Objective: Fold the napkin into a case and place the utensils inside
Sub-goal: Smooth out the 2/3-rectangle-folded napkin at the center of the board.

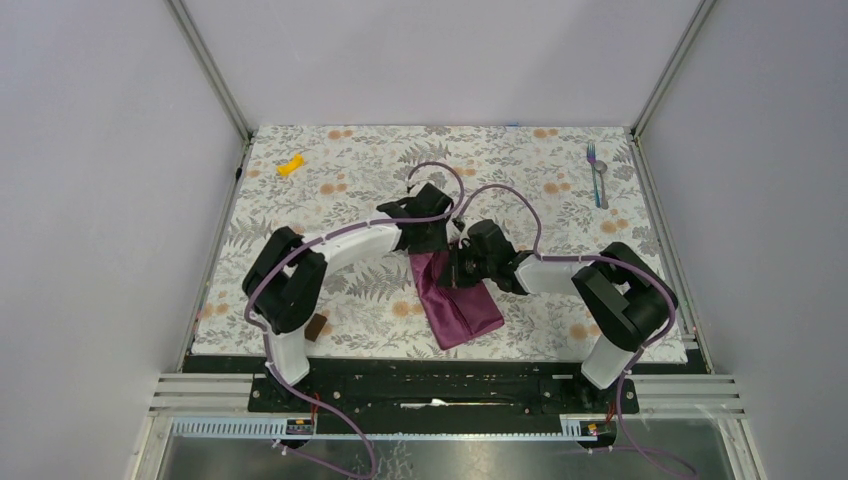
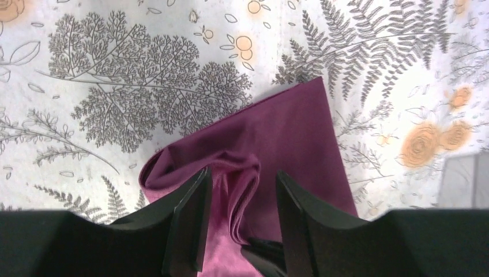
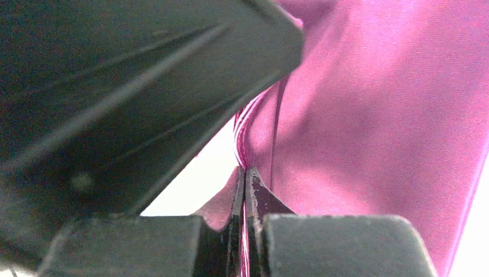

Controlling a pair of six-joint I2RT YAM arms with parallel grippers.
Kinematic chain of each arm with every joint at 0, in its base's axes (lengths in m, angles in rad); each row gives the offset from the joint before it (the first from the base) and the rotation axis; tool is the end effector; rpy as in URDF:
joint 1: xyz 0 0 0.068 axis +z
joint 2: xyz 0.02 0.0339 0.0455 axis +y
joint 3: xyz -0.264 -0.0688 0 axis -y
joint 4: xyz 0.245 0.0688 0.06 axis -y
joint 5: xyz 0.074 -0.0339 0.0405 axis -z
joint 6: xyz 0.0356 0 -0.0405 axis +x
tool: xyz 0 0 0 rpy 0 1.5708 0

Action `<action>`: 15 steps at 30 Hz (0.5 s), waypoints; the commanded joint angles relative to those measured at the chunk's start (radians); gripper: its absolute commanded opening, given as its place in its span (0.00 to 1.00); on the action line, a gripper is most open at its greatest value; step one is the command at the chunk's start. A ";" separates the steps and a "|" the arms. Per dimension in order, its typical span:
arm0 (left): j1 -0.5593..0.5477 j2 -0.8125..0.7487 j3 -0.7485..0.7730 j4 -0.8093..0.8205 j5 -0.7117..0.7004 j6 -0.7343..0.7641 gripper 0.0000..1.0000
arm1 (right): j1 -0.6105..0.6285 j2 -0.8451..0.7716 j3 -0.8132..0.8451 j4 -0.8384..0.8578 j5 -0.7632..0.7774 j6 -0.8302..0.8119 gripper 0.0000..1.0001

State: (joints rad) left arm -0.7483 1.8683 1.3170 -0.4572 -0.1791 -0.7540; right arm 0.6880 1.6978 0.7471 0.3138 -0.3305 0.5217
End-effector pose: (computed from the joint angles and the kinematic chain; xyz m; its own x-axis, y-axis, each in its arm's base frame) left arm 0.2943 -0.2645 0.1964 -0.8626 -0.1183 -0.4918 0.0129 0.9668 -0.2551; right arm 0.2485 0.2192 0.1468 -0.7981 -0.0458 -0.6008 -0.4665 0.6781 0.5680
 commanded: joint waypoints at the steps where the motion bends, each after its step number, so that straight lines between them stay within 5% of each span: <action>1: -0.005 -0.109 -0.010 0.017 0.036 0.014 0.54 | -0.002 -0.010 0.003 0.032 0.034 0.050 0.00; 9: 0.044 -0.275 -0.166 0.086 0.086 0.011 0.61 | -0.013 -0.052 -0.023 0.021 0.038 0.126 0.00; 15: 0.144 -0.309 -0.327 0.261 0.291 -0.020 0.40 | -0.028 -0.081 -0.055 0.016 0.061 0.179 0.00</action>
State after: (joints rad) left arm -0.6617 1.5749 1.0615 -0.3435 -0.0391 -0.7559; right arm 0.6746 1.6680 0.7094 0.3195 -0.2962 0.6506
